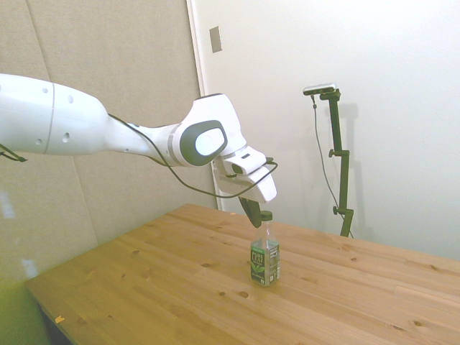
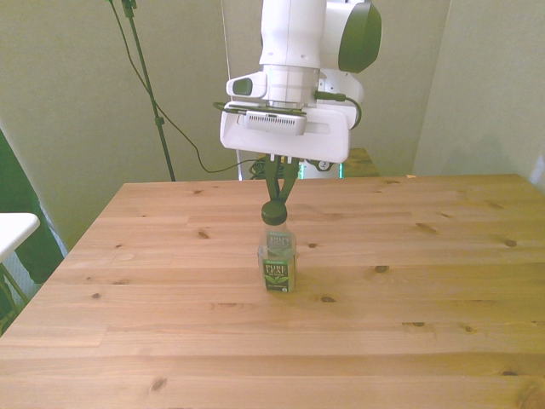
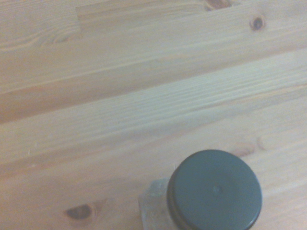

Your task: Knock down the bottle

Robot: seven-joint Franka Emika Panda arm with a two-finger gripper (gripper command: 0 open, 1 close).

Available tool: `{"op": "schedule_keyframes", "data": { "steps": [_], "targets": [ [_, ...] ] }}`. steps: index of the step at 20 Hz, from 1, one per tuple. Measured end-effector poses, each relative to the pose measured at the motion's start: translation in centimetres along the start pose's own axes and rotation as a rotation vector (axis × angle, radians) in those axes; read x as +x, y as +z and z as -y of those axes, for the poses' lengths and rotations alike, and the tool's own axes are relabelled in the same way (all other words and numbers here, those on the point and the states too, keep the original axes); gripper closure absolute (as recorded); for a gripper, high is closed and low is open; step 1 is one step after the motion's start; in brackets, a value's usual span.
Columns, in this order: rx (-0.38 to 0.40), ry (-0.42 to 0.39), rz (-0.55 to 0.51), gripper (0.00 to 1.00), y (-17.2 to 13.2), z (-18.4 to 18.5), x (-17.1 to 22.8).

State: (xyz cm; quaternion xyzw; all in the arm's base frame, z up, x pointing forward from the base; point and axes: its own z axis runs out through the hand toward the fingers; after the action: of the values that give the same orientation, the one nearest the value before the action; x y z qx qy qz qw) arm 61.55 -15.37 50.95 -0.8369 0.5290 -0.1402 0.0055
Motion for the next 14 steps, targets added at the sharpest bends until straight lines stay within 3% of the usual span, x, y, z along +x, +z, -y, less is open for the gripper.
{"op": "schedule_keyframes", "data": {
  "steps": [6,14],
  "targets": [
    [0.003,0.047,-0.029,1.0,1.9,3.6,2.2],
    [0.021,0.076,-0.062,1.0,3.2,4.8,4.5]
  ]
}}
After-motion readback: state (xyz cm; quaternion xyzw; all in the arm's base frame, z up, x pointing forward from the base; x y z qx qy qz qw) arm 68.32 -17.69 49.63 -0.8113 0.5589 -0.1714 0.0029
